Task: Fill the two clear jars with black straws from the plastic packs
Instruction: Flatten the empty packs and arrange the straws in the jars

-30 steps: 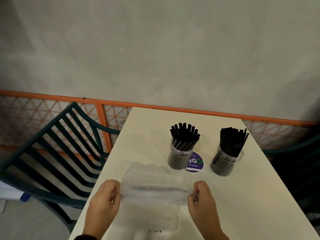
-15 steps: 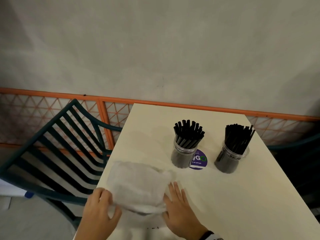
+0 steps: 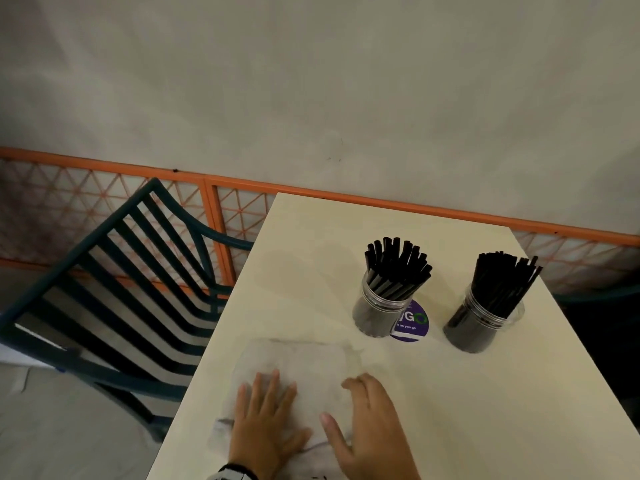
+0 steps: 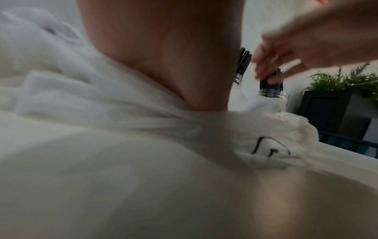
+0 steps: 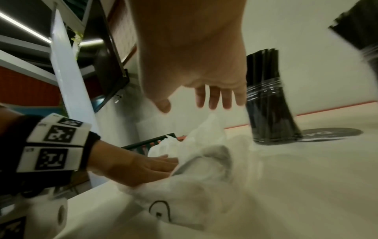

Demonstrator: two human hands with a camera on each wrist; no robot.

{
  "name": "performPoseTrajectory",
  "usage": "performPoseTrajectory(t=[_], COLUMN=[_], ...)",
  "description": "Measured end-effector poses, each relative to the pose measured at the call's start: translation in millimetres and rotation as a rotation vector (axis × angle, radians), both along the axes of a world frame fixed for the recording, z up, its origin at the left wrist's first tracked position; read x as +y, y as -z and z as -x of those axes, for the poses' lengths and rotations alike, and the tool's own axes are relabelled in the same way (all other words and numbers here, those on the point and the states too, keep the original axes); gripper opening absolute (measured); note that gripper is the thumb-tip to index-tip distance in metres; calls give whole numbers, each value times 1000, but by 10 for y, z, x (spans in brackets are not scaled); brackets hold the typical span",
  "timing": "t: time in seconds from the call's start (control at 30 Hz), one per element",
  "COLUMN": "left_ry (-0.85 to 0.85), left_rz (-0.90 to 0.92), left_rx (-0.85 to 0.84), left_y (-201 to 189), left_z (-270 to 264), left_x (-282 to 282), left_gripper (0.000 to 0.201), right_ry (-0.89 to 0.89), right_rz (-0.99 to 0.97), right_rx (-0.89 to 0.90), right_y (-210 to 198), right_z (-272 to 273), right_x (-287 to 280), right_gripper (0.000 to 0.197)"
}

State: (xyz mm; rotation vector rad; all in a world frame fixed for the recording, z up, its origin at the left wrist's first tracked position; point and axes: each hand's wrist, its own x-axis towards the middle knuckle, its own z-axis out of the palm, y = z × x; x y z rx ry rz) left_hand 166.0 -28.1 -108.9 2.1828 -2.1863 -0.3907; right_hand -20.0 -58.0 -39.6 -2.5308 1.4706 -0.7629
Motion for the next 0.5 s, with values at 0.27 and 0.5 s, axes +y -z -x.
performPoseTrajectory(t=[0.27,0.5], left_ry=[-75,-187], left_rz=[-4,-40], left_rx=[153,233], left_y=[-29,-291], left_z=[-68,-84], left_x=[75,-17], left_gripper=[61,109], right_ry=[-98,-304], right_rz=[-589,-612], right_rx=[402,-9], right_y=[459,127], right_z=[-177,157], right_x=[-158,-361], right_gripper=[52,52])
